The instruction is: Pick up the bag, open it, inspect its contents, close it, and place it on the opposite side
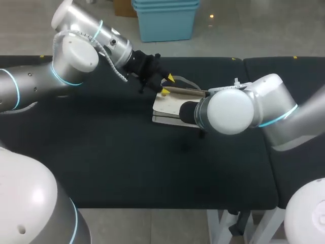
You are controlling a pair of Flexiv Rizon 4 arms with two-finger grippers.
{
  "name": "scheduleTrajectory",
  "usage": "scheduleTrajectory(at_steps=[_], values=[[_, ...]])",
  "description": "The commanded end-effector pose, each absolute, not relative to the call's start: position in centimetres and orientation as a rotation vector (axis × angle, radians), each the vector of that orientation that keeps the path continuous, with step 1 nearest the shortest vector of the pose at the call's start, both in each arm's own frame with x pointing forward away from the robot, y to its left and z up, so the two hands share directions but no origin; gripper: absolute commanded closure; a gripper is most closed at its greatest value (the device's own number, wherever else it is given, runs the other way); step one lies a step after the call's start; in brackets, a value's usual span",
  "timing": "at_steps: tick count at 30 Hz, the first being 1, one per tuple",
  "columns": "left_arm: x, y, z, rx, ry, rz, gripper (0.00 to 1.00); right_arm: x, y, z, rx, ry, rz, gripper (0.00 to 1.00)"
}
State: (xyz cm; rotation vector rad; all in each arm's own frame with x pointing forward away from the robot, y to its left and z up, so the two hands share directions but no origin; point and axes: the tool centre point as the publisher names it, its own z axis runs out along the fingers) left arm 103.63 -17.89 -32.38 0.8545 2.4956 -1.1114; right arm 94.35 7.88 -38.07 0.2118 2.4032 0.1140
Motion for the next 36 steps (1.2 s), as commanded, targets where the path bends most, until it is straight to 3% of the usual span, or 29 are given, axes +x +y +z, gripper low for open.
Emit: scheduleTrajectory(at_steps=[1, 11, 13, 17, 21, 36], values=[[102.4, -18.1, -32.9, 0.767, 2.435, -1.094, 0.00, 94.2, 7.8, -38.4, 0.211, 2.397, 0.119, 1.00], [104.9, -20.2, -34.3, 0.710, 2.460, -1.016, 0.01, 94.2, 7.8, -38.4, 0.211, 2.397, 0.119, 1.00], [105.4, -20.5, -34.3, 0.694, 2.470, -1.007, 0.13, 94.2, 7.8, -38.4, 0.211, 2.397, 0.119, 1.00], [106.3, -21.0, -34.7, 0.679, 2.502, -0.997, 0.21, 94.2, 7.8, -38.4, 0.211, 2.397, 0.119, 1.00], [106.8, -21.0, -35.0, 0.660, 2.525, -0.995, 0.36, 94.2, 7.8, -38.4, 0.211, 2.397, 0.119, 1.00], [108.3, -21.2, -35.5, 0.599, 2.587, -1.073, 0.52, 94.2, 7.8, -38.4, 0.211, 2.397, 0.119, 1.00]])
